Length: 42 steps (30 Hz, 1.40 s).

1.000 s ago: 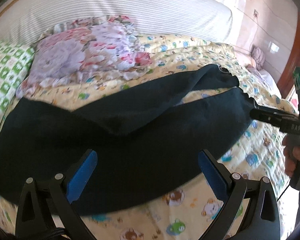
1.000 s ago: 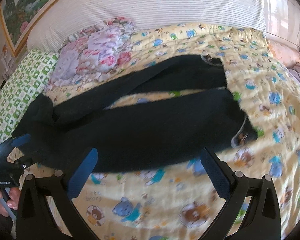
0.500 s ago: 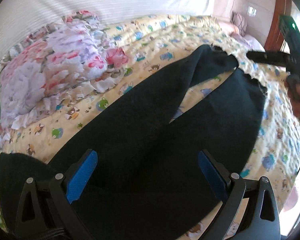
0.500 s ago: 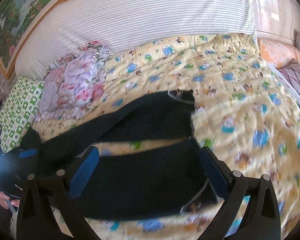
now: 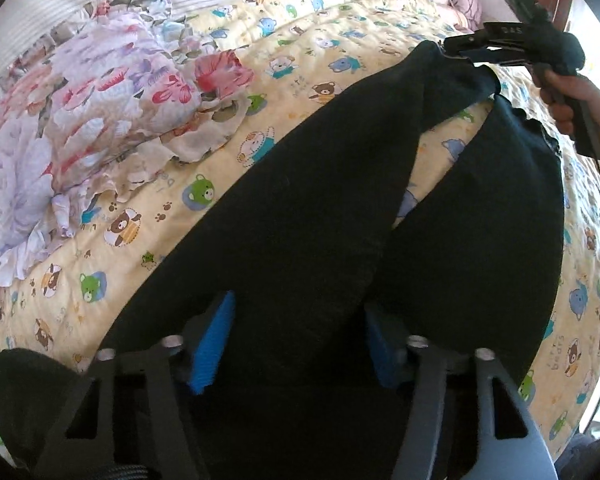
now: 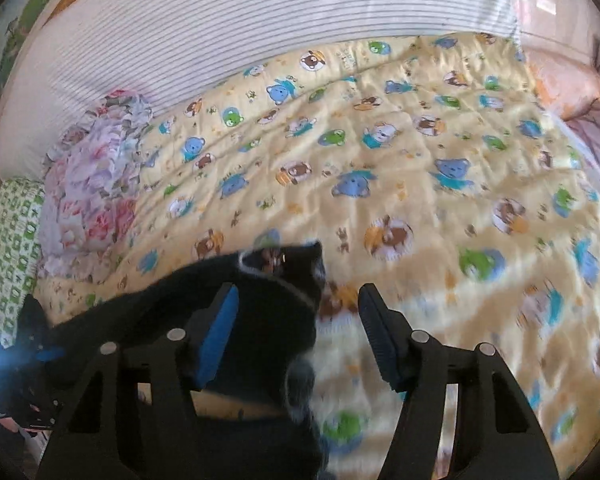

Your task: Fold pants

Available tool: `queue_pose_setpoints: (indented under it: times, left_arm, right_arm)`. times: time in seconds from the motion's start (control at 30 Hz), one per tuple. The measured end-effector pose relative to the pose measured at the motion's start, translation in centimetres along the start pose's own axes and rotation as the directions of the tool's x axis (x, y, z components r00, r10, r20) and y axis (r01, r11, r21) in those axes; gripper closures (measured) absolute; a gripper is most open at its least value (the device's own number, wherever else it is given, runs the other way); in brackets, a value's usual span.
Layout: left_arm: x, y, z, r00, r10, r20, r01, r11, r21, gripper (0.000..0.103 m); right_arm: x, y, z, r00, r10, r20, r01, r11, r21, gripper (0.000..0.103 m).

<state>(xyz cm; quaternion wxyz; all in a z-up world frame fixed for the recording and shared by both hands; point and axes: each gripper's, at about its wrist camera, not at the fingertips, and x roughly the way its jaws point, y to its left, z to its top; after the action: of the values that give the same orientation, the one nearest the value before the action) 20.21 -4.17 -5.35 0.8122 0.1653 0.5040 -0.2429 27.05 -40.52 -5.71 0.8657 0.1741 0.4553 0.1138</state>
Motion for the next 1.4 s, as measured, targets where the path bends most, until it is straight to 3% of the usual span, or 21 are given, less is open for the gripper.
queue_pose_setpoints:
  times: [0.07, 0.17, 0.2, 0.47, 0.7, 0.97, 1.23, 1.4]
  left_arm:
    - [0.0, 0.5, 0.0, 0.999, -0.042, -0.008, 0.042, 0.999, 0.000, 0.074]
    - [-0.4, 0.9, 0.3, 0.996, -0.089, -0.002, 0.089, 0.996, -0.001, 0.093]
    - [-0.7, 0.9, 0.3, 0.996, -0.087, 0.007, 0.087, 0.996, 0.000, 0.093]
    - [-6.3, 2.3, 0.0, 0.982, -0.126, 0.141, 0.140, 0.986, -0.094, 0.095]
    - [-9.5, 0.5, -3.0, 0.966, -0.186, 0.181, 0.210, 0.970, -0.122, 0.095]
    - [-8.3, -1.8, -6.5, 0.966, -0.208, 0.150, 0.229, 0.964, -0.133, 0.095]
    - [-7.5, -3.2, -7.9, 0.967, -0.212, 0.143, 0.231, 0.964, -0.132, 0.095]
    - [-8.0, -3.3, -8.4, 0.964, -0.209, 0.167, 0.232, 0.963, -0.135, 0.095]
  right_arm:
    - [1.0, -0.2, 0.5, 0.998, 0.053, -0.026, -0.053, 0.999, 0.005, 0.051]
    - [2.1, -0.2, 1.0, 0.997, 0.057, -0.057, -0.057, 0.998, -0.008, 0.088]
    - [2.1, -0.3, 1.2, 0.996, 0.076, -0.051, -0.076, 0.997, -0.007, 0.091]
    - [-1.7, 1.2, 2.5, 0.986, 0.141, 0.092, -0.135, 0.988, -0.076, 0.093]
    - [-4.2, 1.6, 0.9, 0.970, 0.192, 0.147, -0.168, 0.973, -0.159, 0.093]
    - [-6.4, 1.3, -2.6, 0.954, 0.267, 0.138, -0.227, 0.941, -0.251, 0.093]
    - [-7.4, -0.1, -6.9, 0.974, 0.211, 0.077, -0.178, 0.935, -0.306, 0.093]
    - [-8.5, -0.7, -8.6, 0.974, 0.210, 0.087, -0.174, 0.934, -0.311, 0.093]
